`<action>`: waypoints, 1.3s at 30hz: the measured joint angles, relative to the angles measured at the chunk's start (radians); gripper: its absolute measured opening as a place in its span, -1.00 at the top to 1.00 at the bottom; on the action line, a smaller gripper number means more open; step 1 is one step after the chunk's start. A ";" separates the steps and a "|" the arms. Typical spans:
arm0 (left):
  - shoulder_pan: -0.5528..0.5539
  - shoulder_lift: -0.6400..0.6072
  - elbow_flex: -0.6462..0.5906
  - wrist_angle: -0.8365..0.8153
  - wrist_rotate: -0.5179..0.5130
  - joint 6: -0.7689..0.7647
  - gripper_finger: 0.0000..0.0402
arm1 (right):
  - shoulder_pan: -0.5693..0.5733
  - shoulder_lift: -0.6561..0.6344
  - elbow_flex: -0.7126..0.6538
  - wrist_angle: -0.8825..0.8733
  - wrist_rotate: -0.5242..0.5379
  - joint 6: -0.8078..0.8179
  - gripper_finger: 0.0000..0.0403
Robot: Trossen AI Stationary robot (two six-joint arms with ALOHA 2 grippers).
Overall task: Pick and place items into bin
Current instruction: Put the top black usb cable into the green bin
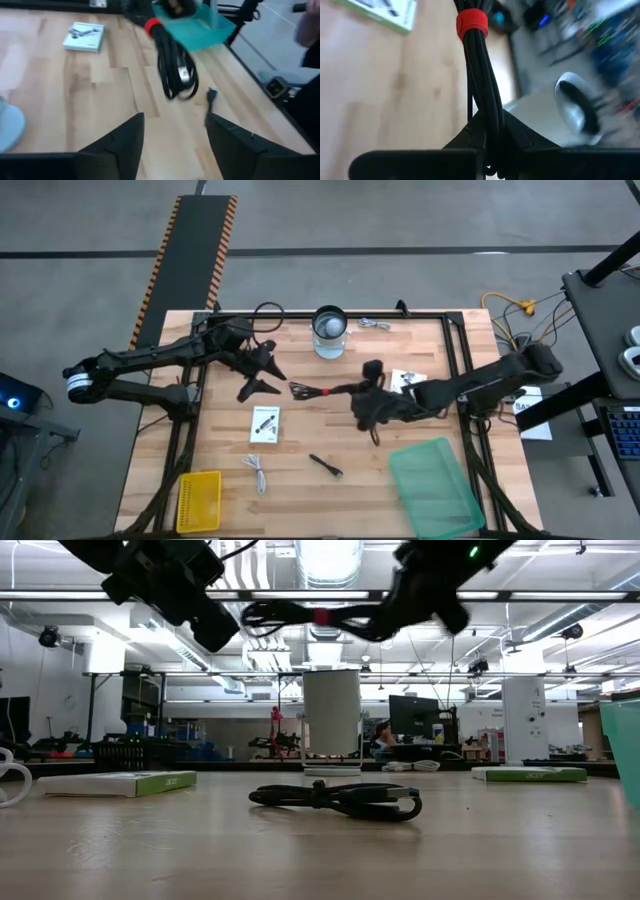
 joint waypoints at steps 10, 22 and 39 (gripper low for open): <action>0.000 -0.002 -0.002 0.024 -0.040 0.001 -0.03 | 0.039 -0.057 0.280 -0.750 -0.423 0.684 0.93; 0.000 0.002 -0.002 0.023 -0.042 -0.005 -0.03 | 0.150 -0.058 0.426 -1.202 -0.836 1.254 0.93; 0.000 0.002 -0.003 0.023 -0.041 -0.005 -0.04 | 0.423 -0.057 0.473 -1.280 -1.196 1.915 0.93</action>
